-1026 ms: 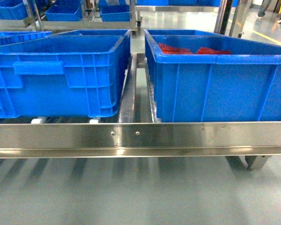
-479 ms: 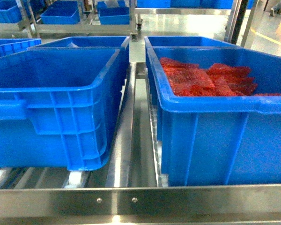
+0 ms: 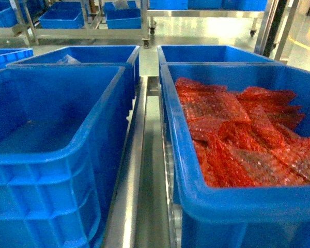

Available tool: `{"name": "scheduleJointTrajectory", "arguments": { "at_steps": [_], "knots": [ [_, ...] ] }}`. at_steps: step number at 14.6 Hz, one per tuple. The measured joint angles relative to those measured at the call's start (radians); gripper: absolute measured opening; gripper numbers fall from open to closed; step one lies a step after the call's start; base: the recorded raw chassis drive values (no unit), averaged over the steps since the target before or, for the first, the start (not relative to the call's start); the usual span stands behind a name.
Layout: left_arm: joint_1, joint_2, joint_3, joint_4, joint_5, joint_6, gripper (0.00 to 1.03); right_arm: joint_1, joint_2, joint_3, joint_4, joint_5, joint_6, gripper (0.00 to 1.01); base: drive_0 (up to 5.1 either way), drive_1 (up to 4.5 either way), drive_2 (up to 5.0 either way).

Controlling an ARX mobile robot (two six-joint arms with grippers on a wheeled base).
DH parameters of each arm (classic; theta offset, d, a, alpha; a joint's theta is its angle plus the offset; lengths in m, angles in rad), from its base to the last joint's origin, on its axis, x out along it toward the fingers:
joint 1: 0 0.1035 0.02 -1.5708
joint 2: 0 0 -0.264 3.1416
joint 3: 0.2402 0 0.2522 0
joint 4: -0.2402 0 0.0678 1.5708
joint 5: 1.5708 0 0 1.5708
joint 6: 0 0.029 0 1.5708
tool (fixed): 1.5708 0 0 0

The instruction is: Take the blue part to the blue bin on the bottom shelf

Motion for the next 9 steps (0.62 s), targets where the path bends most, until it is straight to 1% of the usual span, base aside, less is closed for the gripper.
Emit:
{"name": "scheduleJointTrajectory", "arguments": {
  "at_steps": [1,9],
  "knots": [
    [0.000,0.000,0.000,0.000,0.000,0.000,0.44,0.000,0.000,0.000,0.002,0.001,0.000,0.98,0.1,4.44,-4.2],
    [0.000,0.002,0.000,-0.001,0.000,0.000,0.44,0.000,0.000,0.000,0.002,0.000,0.000,0.98,0.0,0.00,0.0]
  ]
}}
